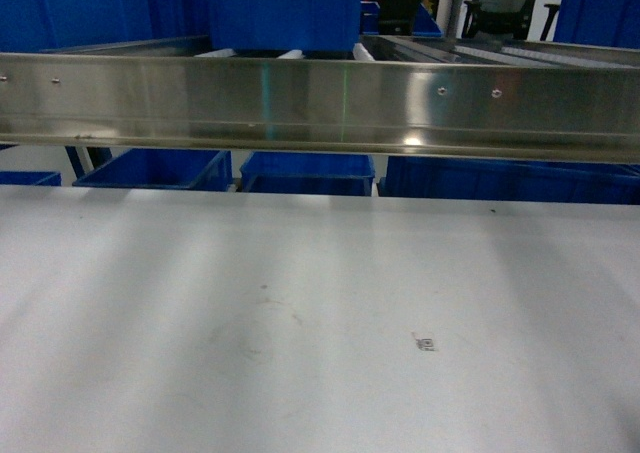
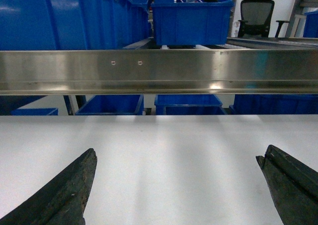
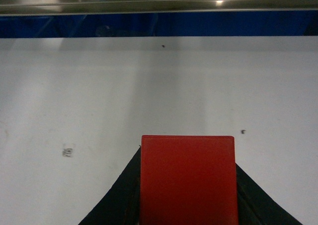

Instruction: Place magnetic block on left shelf second layer

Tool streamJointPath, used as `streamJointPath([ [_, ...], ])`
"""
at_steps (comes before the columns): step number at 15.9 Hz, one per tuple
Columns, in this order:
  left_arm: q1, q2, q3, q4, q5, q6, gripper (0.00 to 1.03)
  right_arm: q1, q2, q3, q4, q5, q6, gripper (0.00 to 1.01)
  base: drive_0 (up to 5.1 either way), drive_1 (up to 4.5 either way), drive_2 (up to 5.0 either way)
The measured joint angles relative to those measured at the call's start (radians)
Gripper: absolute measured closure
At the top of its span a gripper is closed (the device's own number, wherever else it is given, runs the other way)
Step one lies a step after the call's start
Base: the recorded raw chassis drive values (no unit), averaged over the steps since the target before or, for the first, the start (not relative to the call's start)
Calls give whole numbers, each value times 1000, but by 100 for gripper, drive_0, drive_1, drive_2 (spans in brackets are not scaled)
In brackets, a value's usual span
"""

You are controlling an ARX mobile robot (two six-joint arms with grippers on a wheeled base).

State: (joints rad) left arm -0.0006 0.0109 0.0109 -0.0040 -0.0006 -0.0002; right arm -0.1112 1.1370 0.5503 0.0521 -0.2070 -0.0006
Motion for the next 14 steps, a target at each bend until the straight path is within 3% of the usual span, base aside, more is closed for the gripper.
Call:
streamJointPath([
  [14,0,0,0,0,0,0,5,0,0,-1,-1,-1,0,68,-495,247,247],
])
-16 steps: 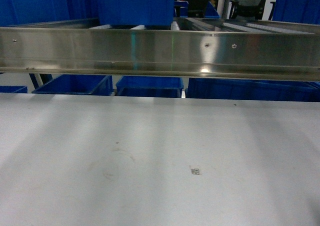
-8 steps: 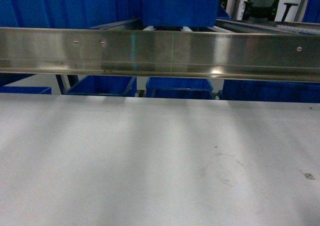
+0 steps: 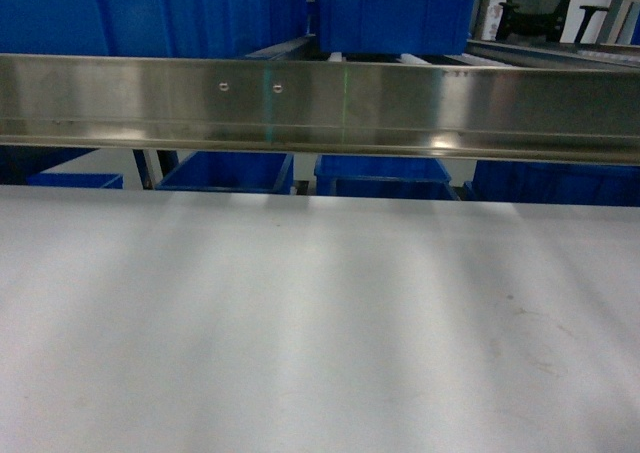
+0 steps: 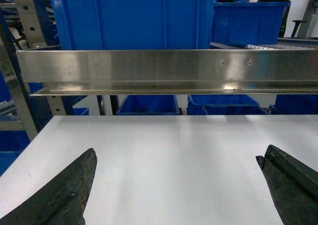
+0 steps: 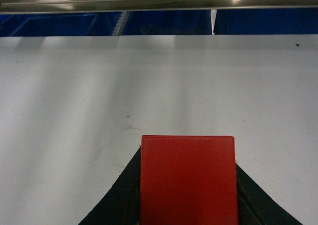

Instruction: Place magnetic block on left shelf second layer

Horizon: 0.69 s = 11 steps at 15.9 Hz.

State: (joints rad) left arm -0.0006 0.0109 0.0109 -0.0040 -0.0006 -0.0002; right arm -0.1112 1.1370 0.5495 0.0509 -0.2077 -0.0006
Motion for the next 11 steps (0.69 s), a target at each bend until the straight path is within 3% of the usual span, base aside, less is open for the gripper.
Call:
streamJointPath([
  [11,0,0,0,1,0,0,5,0,0,0,0,0,0,68,-491,250,250],
])
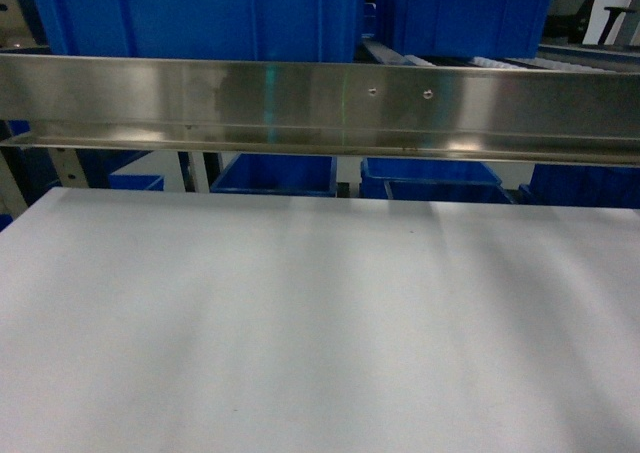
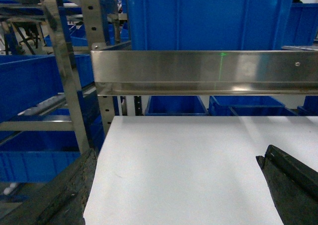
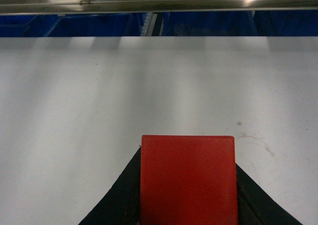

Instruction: Place magnetic block on left shelf second layer

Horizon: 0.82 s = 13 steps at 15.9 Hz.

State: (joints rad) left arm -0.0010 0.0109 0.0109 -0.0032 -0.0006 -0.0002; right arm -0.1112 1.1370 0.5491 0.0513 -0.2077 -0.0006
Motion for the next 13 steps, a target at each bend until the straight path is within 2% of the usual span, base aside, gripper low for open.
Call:
streamJointPath([
  [13,0,0,0,0,0,0,5,0,0,0,0,0,0,68,-490,251,251],
])
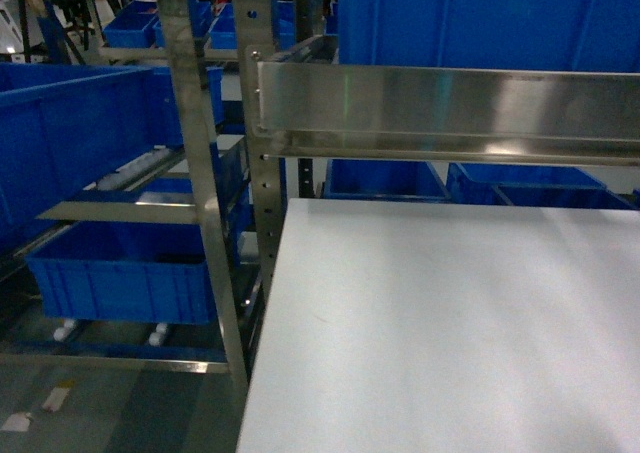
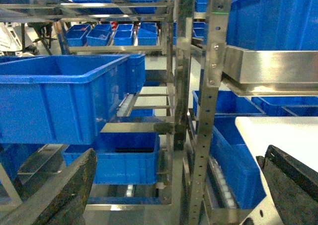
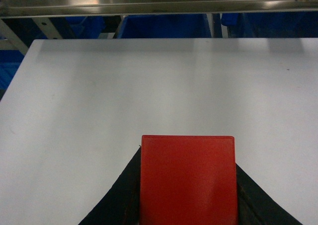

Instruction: Place magnetic block on left shelf second layer

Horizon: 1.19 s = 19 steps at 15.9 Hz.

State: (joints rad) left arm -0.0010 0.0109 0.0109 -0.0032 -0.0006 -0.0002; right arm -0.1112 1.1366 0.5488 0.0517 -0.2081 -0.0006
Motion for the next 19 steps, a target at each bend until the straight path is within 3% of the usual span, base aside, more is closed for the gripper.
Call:
streamJointPath([
  [19,0,0,0,0,0,0,5,0,0,-1,-2,-1,0,68,-487,254,254],
])
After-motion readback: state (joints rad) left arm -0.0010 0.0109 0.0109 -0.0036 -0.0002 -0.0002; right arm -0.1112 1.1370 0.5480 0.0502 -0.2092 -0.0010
